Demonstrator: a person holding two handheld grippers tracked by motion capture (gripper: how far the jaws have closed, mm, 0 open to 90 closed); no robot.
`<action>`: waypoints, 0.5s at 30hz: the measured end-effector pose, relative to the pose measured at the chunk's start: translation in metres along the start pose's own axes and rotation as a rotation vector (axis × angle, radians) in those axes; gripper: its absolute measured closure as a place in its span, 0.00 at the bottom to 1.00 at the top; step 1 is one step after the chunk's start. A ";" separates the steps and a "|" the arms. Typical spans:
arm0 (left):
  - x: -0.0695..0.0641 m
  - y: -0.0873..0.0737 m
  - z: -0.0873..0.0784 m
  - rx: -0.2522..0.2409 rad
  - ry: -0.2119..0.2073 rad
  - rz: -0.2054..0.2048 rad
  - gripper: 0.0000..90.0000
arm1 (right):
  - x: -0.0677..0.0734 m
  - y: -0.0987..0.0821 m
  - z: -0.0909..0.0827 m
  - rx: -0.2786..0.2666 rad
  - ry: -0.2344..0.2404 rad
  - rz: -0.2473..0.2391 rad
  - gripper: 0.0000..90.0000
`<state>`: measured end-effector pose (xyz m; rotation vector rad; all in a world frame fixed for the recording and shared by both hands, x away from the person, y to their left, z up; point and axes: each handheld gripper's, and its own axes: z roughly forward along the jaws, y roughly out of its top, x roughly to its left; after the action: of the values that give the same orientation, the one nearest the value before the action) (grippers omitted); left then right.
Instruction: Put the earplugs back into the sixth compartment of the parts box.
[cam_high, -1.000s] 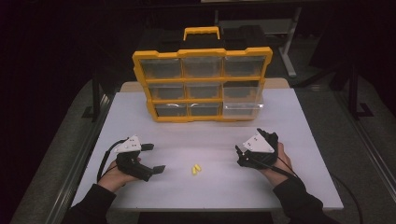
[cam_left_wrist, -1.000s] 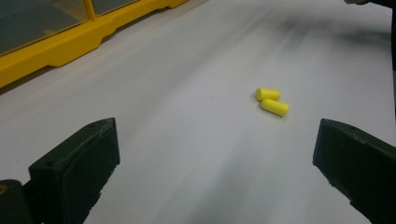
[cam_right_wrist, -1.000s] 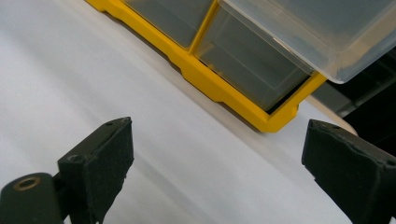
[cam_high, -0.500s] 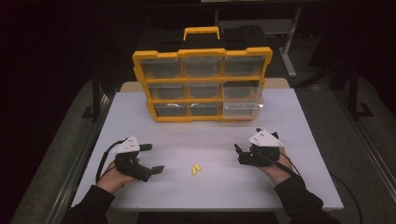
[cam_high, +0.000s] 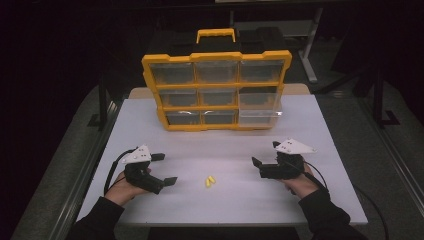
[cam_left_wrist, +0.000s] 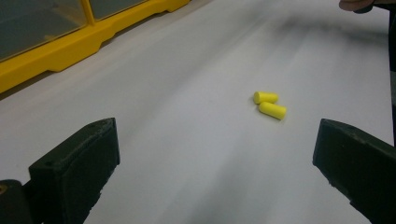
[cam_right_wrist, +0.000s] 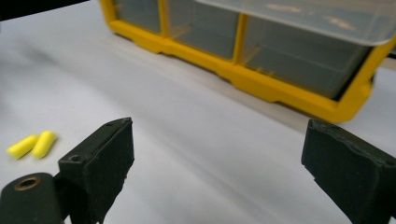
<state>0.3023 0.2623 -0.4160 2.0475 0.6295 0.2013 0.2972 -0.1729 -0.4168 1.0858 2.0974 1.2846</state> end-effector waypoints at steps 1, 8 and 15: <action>0.000 0.000 0.000 -0.001 0.000 0.000 0.00 | 0.000 -0.001 -0.001 0.009 0.016 -0.001 0.10; 0.000 0.002 0.001 -0.003 -0.002 0.001 0.00 | 0.005 -0.004 -0.003 0.038 0.105 -0.031 0.10; 0.000 0.005 0.004 0.000 -0.010 0.014 0.00 | 0.008 -0.014 -0.009 0.056 0.128 -0.046 0.10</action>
<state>0.3050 0.2575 -0.4139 2.0519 0.6097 0.1993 0.2806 -0.1754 -0.4246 0.9960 2.2510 1.3123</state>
